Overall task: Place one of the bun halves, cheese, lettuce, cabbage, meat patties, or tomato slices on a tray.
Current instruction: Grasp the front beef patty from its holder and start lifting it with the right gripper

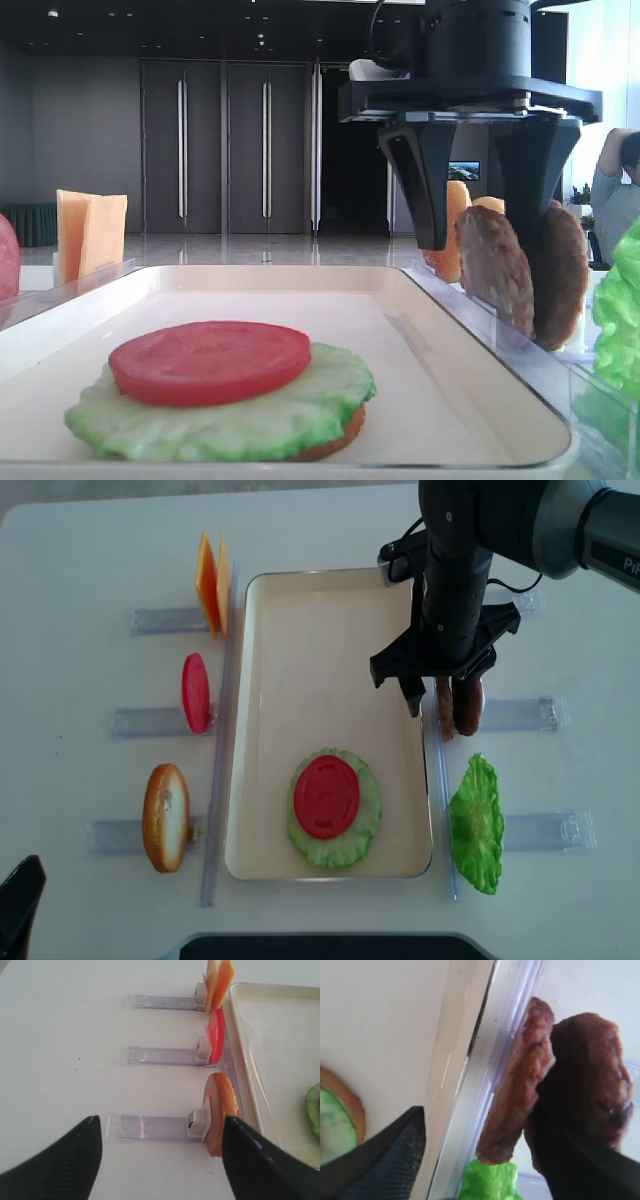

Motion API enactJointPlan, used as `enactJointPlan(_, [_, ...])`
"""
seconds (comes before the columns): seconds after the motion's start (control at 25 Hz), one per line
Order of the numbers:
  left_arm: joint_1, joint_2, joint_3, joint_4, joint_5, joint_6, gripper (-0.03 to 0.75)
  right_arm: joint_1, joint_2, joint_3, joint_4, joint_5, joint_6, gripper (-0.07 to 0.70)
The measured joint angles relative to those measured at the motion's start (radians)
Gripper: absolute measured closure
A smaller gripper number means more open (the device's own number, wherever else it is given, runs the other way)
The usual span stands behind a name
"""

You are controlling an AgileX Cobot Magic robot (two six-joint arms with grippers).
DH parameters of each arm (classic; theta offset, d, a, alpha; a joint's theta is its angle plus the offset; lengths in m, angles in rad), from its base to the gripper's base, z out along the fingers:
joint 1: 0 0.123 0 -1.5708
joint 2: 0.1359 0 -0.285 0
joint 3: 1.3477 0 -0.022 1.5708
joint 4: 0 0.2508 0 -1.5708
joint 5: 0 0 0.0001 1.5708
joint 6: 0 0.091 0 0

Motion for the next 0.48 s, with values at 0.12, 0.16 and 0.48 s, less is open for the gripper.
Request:
enactJointPlan(0.12, [0.0, 0.0, 0.0, 0.0, 0.0, 0.0, 0.142, -0.014, 0.0, 0.0, 0.001, 0.001, 0.003, 0.187])
enactJointPlan(0.16, [0.0, 0.0, 0.0, 0.0, 0.0, 0.0, 0.142, -0.02, 0.0, 0.0, 0.001, 0.002, 0.003, 0.188])
enactJointPlan(0.48, [0.0, 0.0, 0.0, 0.0, 0.0, 0.0, 0.142, -0.03, 0.0, 0.0, 0.033, -0.011, 0.007, 0.189])
